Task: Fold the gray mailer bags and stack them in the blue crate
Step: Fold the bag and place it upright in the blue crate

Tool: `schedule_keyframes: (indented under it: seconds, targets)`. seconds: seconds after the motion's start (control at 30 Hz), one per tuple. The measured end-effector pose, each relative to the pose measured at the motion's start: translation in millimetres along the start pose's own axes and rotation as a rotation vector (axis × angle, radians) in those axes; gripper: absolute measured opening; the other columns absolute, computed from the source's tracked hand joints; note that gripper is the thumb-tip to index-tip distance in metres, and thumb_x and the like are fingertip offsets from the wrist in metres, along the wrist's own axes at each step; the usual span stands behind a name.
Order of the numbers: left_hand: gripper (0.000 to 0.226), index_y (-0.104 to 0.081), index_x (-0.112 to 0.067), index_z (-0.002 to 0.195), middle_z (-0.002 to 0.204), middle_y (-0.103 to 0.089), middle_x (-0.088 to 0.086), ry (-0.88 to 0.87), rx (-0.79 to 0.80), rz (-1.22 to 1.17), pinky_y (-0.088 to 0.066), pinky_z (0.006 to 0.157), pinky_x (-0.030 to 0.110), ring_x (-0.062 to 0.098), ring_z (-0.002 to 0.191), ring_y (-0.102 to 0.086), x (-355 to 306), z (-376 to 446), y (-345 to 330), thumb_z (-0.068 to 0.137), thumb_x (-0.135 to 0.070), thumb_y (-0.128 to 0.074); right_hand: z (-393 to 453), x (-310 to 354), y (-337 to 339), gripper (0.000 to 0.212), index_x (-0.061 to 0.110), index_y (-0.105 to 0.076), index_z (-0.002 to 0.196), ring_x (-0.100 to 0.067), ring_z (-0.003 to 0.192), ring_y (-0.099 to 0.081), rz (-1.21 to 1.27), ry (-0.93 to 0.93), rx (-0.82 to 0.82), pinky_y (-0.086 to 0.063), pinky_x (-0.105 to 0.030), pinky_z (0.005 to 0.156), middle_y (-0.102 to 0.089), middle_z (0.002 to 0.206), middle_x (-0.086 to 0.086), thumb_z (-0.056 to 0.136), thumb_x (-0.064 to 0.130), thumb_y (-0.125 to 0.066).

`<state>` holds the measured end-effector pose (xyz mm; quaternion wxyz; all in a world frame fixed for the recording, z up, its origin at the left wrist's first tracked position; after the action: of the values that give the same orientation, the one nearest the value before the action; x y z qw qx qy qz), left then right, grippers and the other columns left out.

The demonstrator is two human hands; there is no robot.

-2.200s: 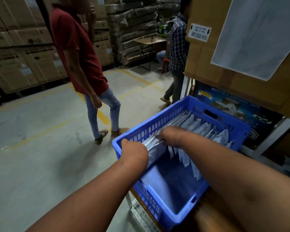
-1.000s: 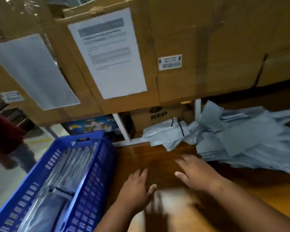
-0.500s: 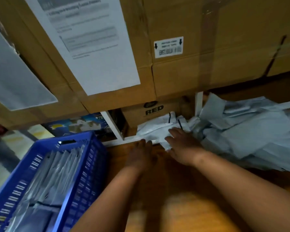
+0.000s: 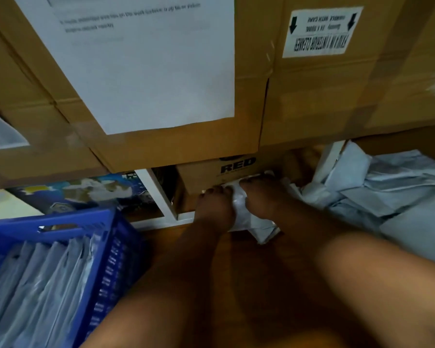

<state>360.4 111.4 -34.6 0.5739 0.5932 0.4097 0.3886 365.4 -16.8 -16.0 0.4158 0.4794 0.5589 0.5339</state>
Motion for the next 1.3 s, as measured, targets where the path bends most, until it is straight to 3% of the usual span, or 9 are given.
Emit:
schedule_keyframes:
  seconds: [0.2, 0.27, 0.43, 0.5, 0.6, 0.73, 0.87, 1.1, 1.3]
  targets:
    - [0.023, -0.079, -0.012, 0.092, 0.085, -0.075, 0.01, -0.074, -0.178, -0.03, -0.058, 0.068, 0.035, 0.029, 0.071, -0.071, -3, -8, 2, 0.091, -0.024, -0.059, -5, 6, 0, 0.041, 0.027, -0.064, 0.132, -0.029, 0.122, -0.062, -0.022, 0.042, -0.07, -0.045, -0.049, 0.107, -0.069, 0.131, -0.001, 0.097, 0.048, -0.059]
    - [0.02, -0.078, -0.014, 0.089, 0.084, -0.075, 0.009, -0.069, -0.213, -0.003, -0.055, 0.066, 0.035, 0.028, 0.07, -0.07, -6, -22, 14, 0.088, -0.022, -0.06, -18, 9, 7, 0.047, 0.027, -0.061, 0.137, -0.029, 0.122, -0.061, -0.014, 0.056, -0.11, -0.044, -0.049, 0.108, -0.068, 0.131, -0.001, 0.097, 0.051, -0.061]
    - [0.036, -0.075, -0.013, 0.1, 0.094, -0.074, 0.011, -0.093, -0.453, -0.177, -0.058, 0.075, 0.042, 0.031, 0.082, -0.07, -40, -97, 63, 0.087, -0.024, -0.044, -90, 11, 20, 0.058, 0.028, -0.066, 0.133, -0.028, 0.113, -0.065, 0.035, 0.095, -0.162, -0.05, -0.045, 0.099, -0.07, 0.125, 0.0, 0.078, 0.033, -0.084]
    - [0.044, -0.078, -0.012, 0.113, 0.11, -0.077, 0.012, -0.119, -0.488, -0.175, -0.06, 0.084, 0.04, 0.032, 0.098, -0.072, -68, -147, 70, 0.09, -0.03, -0.045, -144, 16, 24, 0.044, 0.029, -0.066, 0.135, -0.029, 0.117, -0.063, 0.108, 0.144, -0.214, -0.05, -0.045, 0.1, -0.069, 0.129, -0.001, 0.092, 0.032, -0.057]
    - [0.045, -0.076, -0.012, 0.124, 0.125, -0.075, 0.013, -0.159, -0.437, -0.145, -0.06, 0.088, 0.04, 0.033, 0.107, -0.072, -106, -219, 41, 0.094, -0.037, -0.055, -226, 22, 5, 0.061, 0.029, -0.065, 0.14, -0.031, 0.131, -0.059, 0.162, 0.187, -0.189, -0.05, -0.046, 0.109, -0.065, 0.143, -0.004, 0.089, 0.03, -0.032]
    - [0.044, -0.072, -0.009, 0.127, 0.125, -0.073, 0.012, -0.242, -0.343, -0.169, -0.055, 0.09, 0.039, 0.032, 0.105, -0.071, -156, -291, -14, 0.087, -0.023, -0.062, -310, 28, -52, 0.047, 0.022, -0.071, 0.132, -0.027, 0.125, -0.064, 0.182, 0.25, -0.111, -0.052, -0.04, 0.108, -0.07, 0.134, -0.005, 0.085, 0.016, -0.067]
    - [0.043, -0.071, -0.002, 0.128, 0.132, -0.071, 0.017, -0.294, -0.398, -0.231, -0.054, 0.103, 0.039, 0.032, 0.117, -0.069, -199, -352, -31, 0.09, -0.02, -0.06, -385, 19, -86, 0.061, 0.018, -0.068, 0.139, -0.031, 0.127, -0.065, 0.187, 0.289, -0.075, -0.056, -0.045, 0.102, -0.067, 0.142, -0.01, 0.079, 0.015, -0.081]
    - [0.045, -0.063, 0.004, 0.14, 0.159, -0.049, 0.022, -0.277, -0.338, -0.263, -0.041, 0.121, 0.052, 0.036, 0.152, -0.043, -241, -427, -66, 0.098, -0.012, -0.065, -483, -2, -113, 0.046, 0.02, -0.056, 0.149, -0.032, 0.14, -0.052, 0.123, 0.32, -0.101, -0.051, -0.049, 0.107, -0.049, 0.161, -0.011, 0.106, 0.038, -0.054]
    - [0.061, -0.035, -0.007, 0.164, 0.175, -0.021, 0.015, 0.004, -0.243, -0.145, -0.021, 0.132, 0.047, 0.026, 0.164, -0.011, -223, -425, -47, 0.113, -0.039, -0.04, -481, 9, -90, 0.058, 0.01, -0.043, 0.16, -0.031, 0.16, -0.028, 0.196, 0.215, -0.182, -0.023, -0.052, 0.131, -0.034, 0.171, -0.014, 0.112, 0.04, -0.034]
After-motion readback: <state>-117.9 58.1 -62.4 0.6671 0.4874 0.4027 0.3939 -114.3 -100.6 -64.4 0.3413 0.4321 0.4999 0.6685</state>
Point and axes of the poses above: each hand's wrist, its own z-axis towards the middle knuckle, its own y-axis out of the back of the hand, x = y × z, the point moved 8 cm from there along z, towards the middle knuckle
